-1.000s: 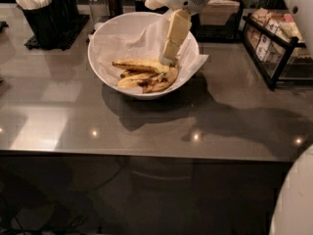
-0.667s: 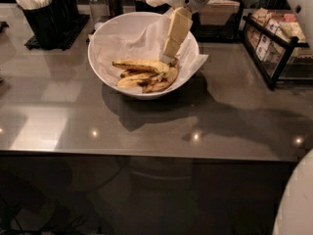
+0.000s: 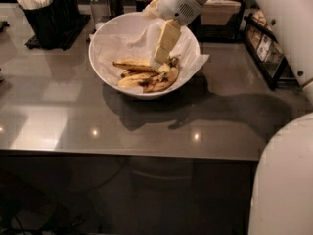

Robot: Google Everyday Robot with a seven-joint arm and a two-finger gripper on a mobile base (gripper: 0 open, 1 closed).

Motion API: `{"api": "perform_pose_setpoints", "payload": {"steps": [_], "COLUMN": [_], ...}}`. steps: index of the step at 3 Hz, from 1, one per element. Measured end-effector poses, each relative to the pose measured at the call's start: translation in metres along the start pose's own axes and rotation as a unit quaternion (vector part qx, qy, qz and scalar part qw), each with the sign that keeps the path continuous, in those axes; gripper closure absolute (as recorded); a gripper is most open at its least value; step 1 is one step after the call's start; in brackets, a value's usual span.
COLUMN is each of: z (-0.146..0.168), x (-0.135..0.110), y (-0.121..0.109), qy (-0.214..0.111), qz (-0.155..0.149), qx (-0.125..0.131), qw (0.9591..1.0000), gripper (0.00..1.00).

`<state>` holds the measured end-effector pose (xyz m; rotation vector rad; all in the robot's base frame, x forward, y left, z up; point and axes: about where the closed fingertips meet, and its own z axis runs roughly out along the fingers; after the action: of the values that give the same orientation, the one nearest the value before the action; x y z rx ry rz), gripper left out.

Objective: Pick banana from white bowl

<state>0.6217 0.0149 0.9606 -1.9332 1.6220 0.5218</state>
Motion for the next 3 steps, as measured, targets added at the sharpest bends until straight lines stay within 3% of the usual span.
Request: {"api": "perform_pose_setpoints", "payload": {"steps": [1,2,3], "z": [0.002,0.002,0.026], "x": [0.0,0.0,0.007], "y": [-0.003,-0.003,-0.009], "qy": [-0.003,-0.003,-0.018], "qz": [0.0,0.001,0.016], "qx": [0.001,0.001,-0.015], "qw": [1.0,1.0,0.9996], "gripper": [0.08,0.08,0.06]}}
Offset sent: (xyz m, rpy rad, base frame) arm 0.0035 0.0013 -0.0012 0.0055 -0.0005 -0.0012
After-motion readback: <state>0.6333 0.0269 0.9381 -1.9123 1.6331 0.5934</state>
